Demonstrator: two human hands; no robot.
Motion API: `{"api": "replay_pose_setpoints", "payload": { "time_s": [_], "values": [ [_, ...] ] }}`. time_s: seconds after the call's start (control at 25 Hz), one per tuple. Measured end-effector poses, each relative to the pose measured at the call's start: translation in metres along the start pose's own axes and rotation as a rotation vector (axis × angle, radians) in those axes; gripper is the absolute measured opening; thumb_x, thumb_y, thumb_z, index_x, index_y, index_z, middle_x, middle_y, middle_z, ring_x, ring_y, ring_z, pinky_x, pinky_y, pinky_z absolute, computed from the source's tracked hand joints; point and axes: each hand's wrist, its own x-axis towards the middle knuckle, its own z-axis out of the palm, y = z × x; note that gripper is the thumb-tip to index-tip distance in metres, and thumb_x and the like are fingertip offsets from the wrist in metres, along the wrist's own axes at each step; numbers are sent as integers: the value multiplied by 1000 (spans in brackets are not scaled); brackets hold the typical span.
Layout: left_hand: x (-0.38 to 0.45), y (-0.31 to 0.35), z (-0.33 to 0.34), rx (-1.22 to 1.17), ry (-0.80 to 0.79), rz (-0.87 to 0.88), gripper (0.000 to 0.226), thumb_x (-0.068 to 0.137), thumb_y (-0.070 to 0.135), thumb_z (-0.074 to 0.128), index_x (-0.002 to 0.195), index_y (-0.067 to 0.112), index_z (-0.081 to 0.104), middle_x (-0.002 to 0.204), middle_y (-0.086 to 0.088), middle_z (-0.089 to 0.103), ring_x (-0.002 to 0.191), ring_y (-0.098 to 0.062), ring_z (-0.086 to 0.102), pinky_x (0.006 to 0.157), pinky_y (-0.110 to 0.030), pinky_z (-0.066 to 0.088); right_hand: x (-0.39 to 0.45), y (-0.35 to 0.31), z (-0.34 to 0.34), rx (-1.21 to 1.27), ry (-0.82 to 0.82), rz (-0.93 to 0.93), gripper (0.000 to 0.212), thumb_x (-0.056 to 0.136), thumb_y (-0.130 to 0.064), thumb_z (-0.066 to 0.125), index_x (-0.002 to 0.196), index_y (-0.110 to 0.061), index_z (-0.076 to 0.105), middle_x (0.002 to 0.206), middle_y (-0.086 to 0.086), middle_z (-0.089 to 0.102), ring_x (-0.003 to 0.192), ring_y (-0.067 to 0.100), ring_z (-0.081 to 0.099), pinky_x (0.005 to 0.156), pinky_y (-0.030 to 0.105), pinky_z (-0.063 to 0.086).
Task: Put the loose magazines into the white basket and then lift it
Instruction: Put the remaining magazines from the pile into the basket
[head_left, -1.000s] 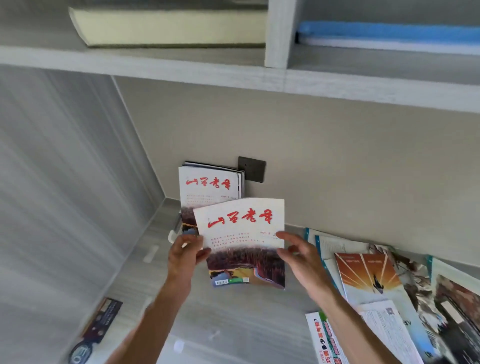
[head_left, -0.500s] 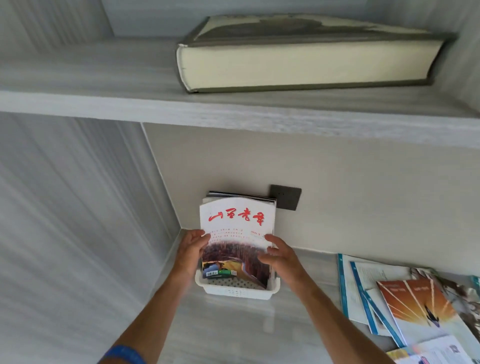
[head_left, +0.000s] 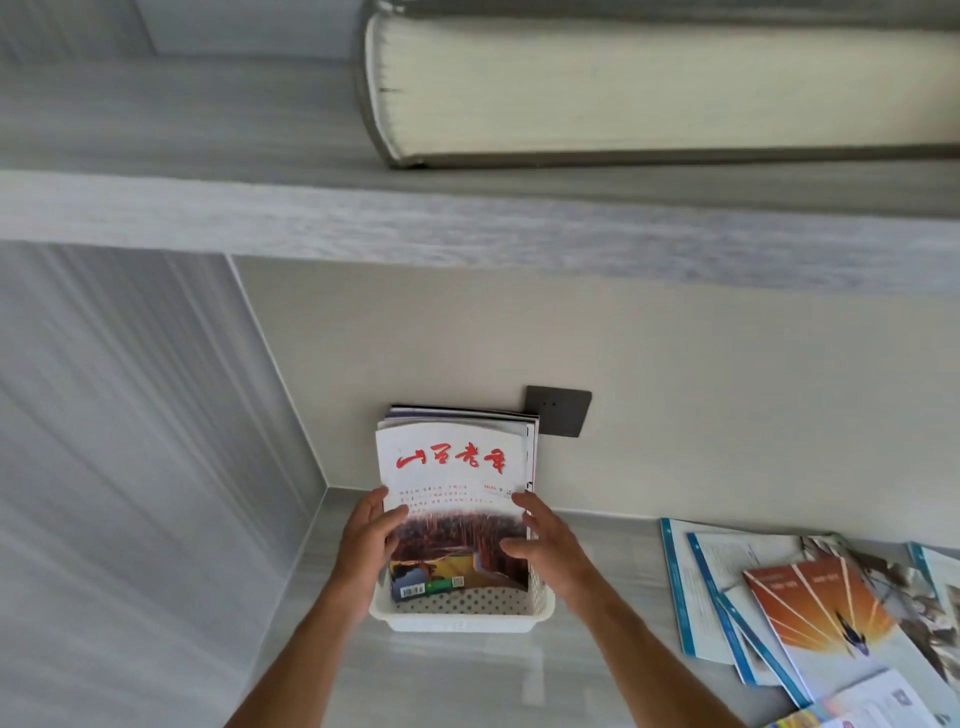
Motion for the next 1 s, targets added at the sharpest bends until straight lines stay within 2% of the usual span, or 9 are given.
{"api": "replay_pose_setpoints", "payload": {
  "time_s": [0.12, 0.24, 0.36, 0.48, 0.64, 0.76, 0.84, 0.92, 1.0],
  "values": [
    [-14, -9, 5, 180, 74, 101, 45, 88, 7, 62, 129, 22, 53, 126, 0, 61, 118, -22, 57, 100, -43, 47, -11, 1, -8, 68, 32, 20, 59, 77, 4, 71, 116, -37, 54, 120, -11, 51, 105, 3, 55, 61, 5, 45],
    [-45, -28, 29, 244, 20, 92, 54, 88, 4, 61, 138, 20, 48, 131, 1, 53, 118, -15, 51, 101, -37, 44, -45, 17, -30, 106, 86, 40, 57, 78, -4, 74, 117, -40, 54, 130, -11, 50, 124, 8, 41, 84, 20, 41],
    [-84, -61, 69, 294, -117, 65, 51, 87, -1, 60, 135, 16, 53, 134, -3, 56, 118, -19, 54, 97, -37, 44, -114, 57, -67, 119, 155, 115, 58, 74, -15, 77, 124, -35, 55, 139, -4, 50, 130, 17, 45, 101, 35, 40],
    [-123, -98, 126, 386, -233, 16, 52, 88, 1, 63, 137, 14, 50, 139, -3, 52, 125, -24, 50, 99, -33, 39, -188, 103, -120, 216, 298, 221, 63, 63, -28, 74, 124, -34, 56, 135, 0, 53, 125, 18, 50, 94, 33, 46],
    [-171, -137, 228, 501, -440, -70, 55, 88, 5, 64, 139, 12, 48, 145, -8, 48, 130, -28, 48, 100, -30, 38, -250, 148, -207, 351, 482, 312, 46, 80, -8, 68, 122, -23, 58, 132, 3, 55, 112, 15, 59, 99, 38, 44],
    [-205, -167, 306, 638, -574, -124, 46, 86, 14, 63, 130, 27, 57, 139, -6, 56, 118, -21, 59, 98, -32, 48, -288, 172, -276, 373, 616, 404, 42, 85, -7, 66, 126, -14, 57, 125, 6, 60, 107, 21, 59, 95, 40, 46],
    [-227, -190, 347, 817, -682, -78, 39, 87, 22, 60, 124, 35, 59, 138, -1, 58, 106, -13, 63, 88, -23, 55, -313, 188, -314, 396, 728, 468, 41, 86, -6, 64, 126, -11, 57, 118, 9, 60, 100, 24, 57, 90, 39, 47],
    [-245, -216, 375, 1039, -770, -8, 45, 87, 29, 57, 131, 35, 52, 150, 4, 43, 124, -15, 52, 100, -23, 47, -333, 205, -341, 442, 789, 542, 37, 88, -8, 62, 124, -10, 57, 113, 11, 59, 103, 29, 57, 87, 41, 47],
    [-264, -244, 407, 1247, -893, 42, 54, 86, 35, 55, 138, 40, 41, 161, 6, 21, 145, -19, 25, 118, -42, 25, -351, 223, -364, 573, 850, 673, 29, 89, -13, 61, 117, -10, 59, 112, 14, 58, 104, 32, 58, 85, 43, 49]
  ]
}}
